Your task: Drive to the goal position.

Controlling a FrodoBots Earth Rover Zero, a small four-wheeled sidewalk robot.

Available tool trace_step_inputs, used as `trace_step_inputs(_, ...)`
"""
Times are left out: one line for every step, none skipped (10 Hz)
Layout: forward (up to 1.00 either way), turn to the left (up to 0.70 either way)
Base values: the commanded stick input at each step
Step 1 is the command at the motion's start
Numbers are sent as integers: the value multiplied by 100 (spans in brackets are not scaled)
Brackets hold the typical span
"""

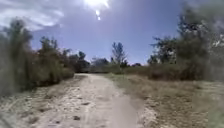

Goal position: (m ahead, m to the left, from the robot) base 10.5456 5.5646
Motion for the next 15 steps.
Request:
trace_step_inputs(70, 0)
trace_step_inputs(70, 0)
trace_step_inputs(70, 0)
trace_step_inputs(70, 0)
trace_step_inputs(70, 0)
trace_step_inputs(70, 0)
trace_step_inputs(70, 0)
trace_step_inputs(70, 0)
trace_step_inputs(70, 0)
trace_step_inputs(70, 0)
trace_step_inputs(70, 0)
trace_step_inputs(70, 0)
trace_step_inputs(70, 0)
trace_step_inputs(70, 0)
trace_step_inputs(70, 0)
